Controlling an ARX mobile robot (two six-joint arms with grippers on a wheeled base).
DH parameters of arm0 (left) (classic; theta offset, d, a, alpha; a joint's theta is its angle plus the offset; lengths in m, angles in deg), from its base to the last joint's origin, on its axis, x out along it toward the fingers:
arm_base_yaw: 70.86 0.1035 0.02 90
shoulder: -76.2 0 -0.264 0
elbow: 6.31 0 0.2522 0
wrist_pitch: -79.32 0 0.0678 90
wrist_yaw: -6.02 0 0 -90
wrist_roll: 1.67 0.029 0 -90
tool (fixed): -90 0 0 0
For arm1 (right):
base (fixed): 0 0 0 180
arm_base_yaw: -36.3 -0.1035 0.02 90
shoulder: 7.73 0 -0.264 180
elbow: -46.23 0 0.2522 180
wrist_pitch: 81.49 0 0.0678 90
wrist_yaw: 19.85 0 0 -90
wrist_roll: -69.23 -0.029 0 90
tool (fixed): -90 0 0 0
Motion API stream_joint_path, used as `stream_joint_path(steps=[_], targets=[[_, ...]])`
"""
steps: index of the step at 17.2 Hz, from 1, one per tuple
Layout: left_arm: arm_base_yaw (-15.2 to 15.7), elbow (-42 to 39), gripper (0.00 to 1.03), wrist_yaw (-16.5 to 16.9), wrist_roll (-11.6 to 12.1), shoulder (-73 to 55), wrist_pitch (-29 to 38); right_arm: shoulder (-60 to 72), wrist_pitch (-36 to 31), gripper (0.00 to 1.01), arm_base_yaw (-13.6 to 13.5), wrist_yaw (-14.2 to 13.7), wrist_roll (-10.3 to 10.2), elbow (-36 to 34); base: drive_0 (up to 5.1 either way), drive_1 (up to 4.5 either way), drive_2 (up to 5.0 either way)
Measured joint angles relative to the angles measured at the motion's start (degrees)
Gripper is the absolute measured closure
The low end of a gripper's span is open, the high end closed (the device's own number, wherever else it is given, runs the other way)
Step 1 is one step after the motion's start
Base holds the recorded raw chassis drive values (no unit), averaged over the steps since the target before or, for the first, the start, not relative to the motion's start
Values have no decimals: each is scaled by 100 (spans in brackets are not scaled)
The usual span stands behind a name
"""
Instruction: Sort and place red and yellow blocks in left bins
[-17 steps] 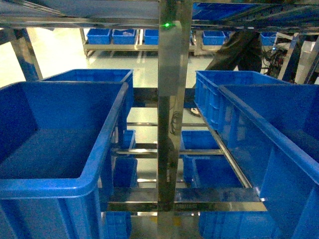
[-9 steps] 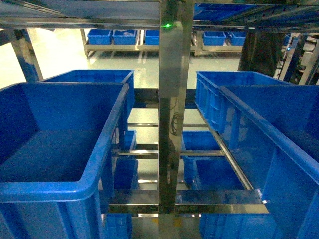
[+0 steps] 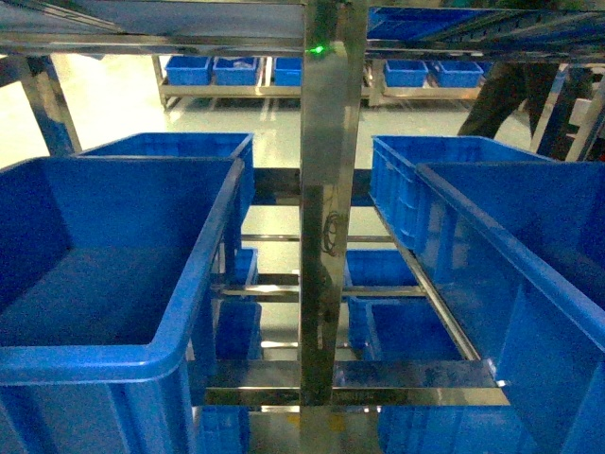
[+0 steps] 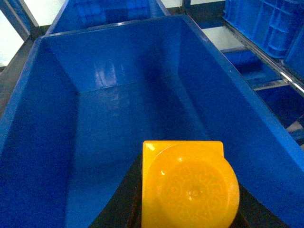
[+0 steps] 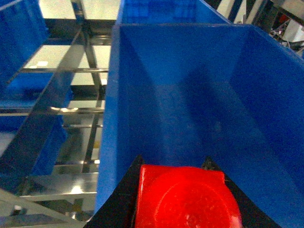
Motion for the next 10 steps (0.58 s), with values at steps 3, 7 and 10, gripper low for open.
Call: stream_joint_path(steps=[3,7,10], targets=[[0,0,76,0,0,0,0,516,-177,73,308,-302,282,7,0,0,0],[0,0,76,0,0,0,-4,898,-629,73,542,-420,566,-24,0,0,0],[0,0,76,-2,0,0,-7,1351,-861,73,715,-468,660,33,0,0,0]])
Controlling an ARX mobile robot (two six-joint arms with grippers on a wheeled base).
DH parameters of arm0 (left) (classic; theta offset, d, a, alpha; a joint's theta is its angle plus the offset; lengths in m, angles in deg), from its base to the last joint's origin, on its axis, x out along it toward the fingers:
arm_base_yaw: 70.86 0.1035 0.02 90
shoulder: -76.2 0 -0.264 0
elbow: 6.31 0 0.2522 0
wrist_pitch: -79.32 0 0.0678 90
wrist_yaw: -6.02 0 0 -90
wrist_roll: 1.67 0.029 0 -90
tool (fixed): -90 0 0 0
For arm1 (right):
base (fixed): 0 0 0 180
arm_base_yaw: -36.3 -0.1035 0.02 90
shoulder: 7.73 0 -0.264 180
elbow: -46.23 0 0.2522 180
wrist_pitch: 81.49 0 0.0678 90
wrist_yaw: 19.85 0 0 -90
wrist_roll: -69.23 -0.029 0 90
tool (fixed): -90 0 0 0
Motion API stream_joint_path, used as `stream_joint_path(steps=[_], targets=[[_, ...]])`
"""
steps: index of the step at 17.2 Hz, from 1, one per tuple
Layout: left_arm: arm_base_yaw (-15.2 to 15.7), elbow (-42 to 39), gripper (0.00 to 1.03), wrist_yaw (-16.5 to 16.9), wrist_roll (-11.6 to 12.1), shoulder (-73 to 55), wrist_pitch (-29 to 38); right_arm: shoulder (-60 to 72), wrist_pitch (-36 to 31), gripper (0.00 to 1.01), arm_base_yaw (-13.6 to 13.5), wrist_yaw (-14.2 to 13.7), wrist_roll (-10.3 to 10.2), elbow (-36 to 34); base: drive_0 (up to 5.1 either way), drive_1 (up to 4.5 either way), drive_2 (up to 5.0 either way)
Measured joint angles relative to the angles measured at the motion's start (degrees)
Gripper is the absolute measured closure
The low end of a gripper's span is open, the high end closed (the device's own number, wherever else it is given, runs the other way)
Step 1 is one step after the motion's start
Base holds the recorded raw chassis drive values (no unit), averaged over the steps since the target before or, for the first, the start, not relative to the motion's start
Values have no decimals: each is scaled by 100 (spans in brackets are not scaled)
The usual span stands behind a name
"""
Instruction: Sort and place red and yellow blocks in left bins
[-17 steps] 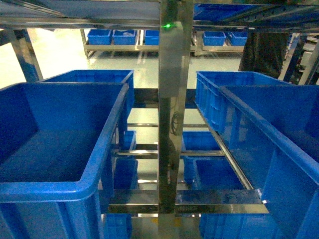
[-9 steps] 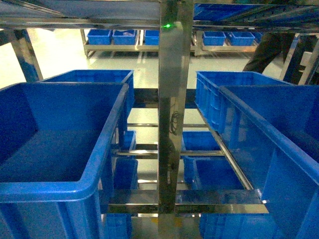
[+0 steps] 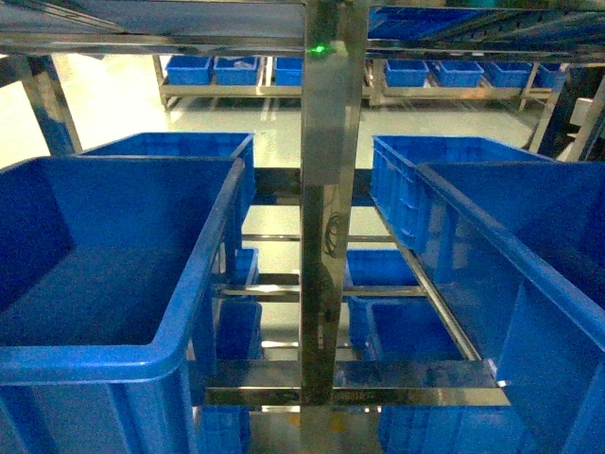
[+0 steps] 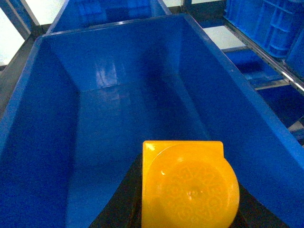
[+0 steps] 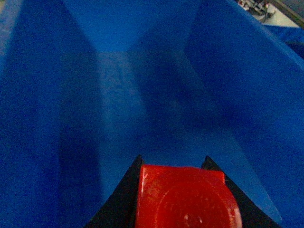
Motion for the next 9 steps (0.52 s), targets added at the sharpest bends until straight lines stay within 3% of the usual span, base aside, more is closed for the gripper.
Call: stream_joint_path(steps=[5,9], targets=[[0,0,76,4,0,0,4,732,-59,73,227,33,-31,909,0,0,0],[0,0,76,4,0,0,2,1154,743,73,269,275,-116,1397,0,0,0]])
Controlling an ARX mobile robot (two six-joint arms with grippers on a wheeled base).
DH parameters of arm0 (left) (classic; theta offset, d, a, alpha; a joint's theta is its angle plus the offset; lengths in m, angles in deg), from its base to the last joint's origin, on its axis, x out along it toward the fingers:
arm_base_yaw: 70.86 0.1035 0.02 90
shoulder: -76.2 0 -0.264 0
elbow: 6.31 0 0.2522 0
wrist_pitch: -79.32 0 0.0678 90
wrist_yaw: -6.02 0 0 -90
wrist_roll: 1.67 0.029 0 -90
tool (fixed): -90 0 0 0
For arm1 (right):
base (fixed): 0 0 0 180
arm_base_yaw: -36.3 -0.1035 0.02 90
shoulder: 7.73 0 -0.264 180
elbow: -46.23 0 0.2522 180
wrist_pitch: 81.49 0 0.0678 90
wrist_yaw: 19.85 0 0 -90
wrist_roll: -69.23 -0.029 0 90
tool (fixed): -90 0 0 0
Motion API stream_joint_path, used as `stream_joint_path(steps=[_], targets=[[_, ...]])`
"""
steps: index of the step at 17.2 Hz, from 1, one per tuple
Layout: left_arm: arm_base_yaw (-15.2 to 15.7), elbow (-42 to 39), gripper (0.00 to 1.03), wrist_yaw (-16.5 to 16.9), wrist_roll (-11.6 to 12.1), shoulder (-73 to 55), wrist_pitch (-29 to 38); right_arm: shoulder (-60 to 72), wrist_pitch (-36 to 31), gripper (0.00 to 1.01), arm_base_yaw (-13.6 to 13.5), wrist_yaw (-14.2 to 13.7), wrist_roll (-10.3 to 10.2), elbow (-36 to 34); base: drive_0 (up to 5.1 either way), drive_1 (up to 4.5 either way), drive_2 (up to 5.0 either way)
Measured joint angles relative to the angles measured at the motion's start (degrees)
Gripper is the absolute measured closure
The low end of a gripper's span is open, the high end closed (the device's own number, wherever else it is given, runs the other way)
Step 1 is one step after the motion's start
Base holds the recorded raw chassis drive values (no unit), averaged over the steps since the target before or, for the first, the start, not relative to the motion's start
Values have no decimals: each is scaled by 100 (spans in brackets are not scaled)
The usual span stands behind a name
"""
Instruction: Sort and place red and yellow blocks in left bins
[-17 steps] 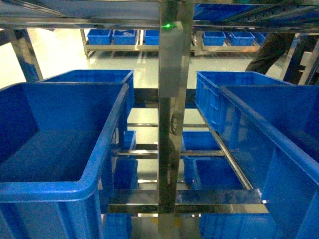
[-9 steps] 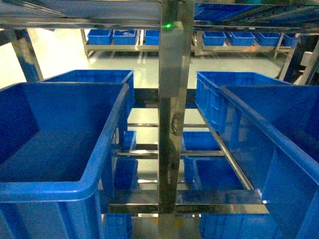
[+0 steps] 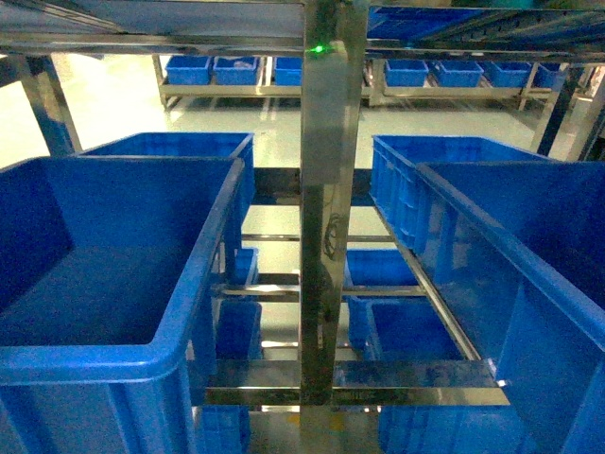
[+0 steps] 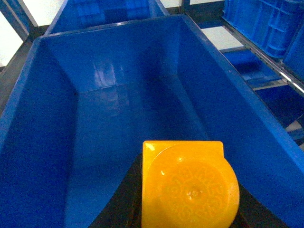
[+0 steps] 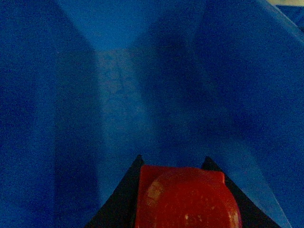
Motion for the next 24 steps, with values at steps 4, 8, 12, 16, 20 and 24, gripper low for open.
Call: stream_joint_path(steps=[4,8,12,16,20,24], targets=[[0,0,76,-2,0,0,2,339,472,73,74,-37,-186,638,0,0,0],[0,0,76,0,0,0,0,710,678,73,186,-173,-175,1244,0,0,0],[0,0,76,-2,0,0,4,968,1331,73,184,-103,-431,1683,0,0,0],[0,0,76,0,0,0,2,1333,1421,73,181,15,-850,1923,0,0,0],[0,0,76,-2,0,0,2,1443,1449,73,192,114,-1285,1956,0,0,0],[0,0,76,-2,0,0,2,1460,1561,73,192,87,-1587,1853,0,0,0]])
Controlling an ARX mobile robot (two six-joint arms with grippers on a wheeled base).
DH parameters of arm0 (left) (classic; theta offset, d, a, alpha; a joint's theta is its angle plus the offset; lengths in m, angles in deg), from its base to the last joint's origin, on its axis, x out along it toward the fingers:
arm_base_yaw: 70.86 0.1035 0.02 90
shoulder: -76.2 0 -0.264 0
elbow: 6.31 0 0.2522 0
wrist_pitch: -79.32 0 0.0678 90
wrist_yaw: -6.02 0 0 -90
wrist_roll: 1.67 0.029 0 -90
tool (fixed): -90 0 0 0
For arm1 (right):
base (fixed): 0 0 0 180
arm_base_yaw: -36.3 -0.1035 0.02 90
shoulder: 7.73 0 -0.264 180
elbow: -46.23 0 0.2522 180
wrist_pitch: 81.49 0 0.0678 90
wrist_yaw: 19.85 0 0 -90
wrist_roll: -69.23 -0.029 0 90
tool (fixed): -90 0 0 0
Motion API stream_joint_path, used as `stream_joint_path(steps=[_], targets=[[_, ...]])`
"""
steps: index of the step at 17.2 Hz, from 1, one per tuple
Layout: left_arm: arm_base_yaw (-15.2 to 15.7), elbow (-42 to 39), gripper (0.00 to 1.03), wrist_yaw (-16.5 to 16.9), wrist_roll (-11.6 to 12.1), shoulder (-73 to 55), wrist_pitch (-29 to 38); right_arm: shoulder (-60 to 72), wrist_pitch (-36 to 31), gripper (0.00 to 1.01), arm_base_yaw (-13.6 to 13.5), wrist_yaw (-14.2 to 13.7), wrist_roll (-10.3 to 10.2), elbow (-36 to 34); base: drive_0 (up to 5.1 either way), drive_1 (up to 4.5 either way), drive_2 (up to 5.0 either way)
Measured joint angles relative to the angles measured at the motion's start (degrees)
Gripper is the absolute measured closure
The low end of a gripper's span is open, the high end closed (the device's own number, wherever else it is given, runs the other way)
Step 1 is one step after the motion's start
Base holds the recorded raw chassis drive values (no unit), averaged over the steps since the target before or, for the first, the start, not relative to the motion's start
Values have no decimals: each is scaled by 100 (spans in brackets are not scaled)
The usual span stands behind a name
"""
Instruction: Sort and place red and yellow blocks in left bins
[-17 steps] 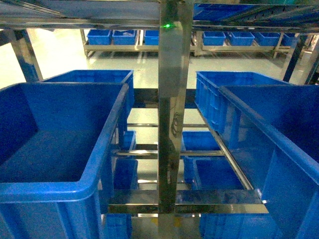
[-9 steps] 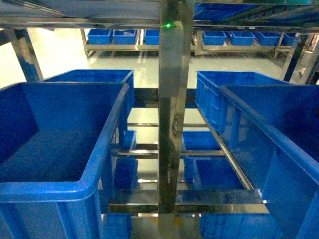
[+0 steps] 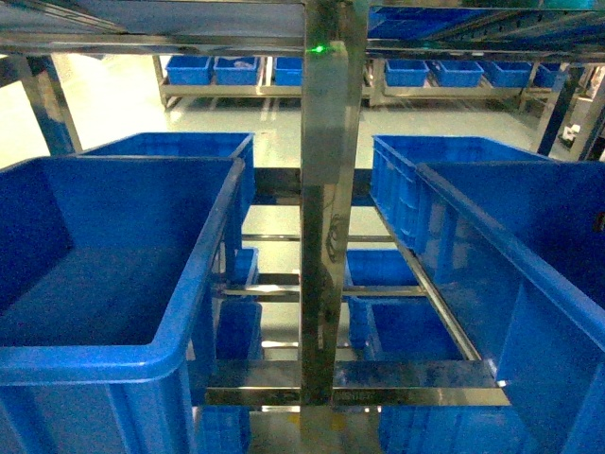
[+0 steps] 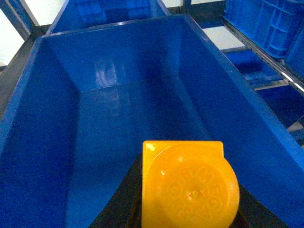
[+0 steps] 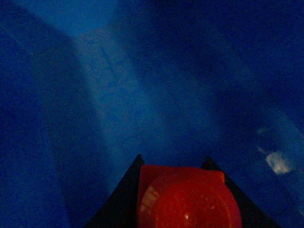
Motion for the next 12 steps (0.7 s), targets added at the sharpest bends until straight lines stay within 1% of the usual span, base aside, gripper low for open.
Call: stream_joint_path(steps=[2,3,4,6,9,11,12], targets=[[0,0,76,0,0,0,0,37,42,73,-9,-33,-157,-111,0,0,0],[0,0,76,2,0,0,0,101,-13,73,-9,-57,-197,-155,0,0,0],[0,0,76,0,0,0,0,114,-42,73,-11,-70,-201,-214,0,0,0],[0,0,76,0,0,0,2,210,-326,73,-13,-146,-179,-251,0,0,0],[0,0,76,0,0,0,0,210,-413,72,-13,-127,-151,-251,0,0,0],[0,0,76,2,0,0,0,210,-461,64,-22,-125,-138,-254,0,0,0],[0,0,76,0,0,0,0,210,-516,53,-55,-127,-111,-256,0,0,0]])
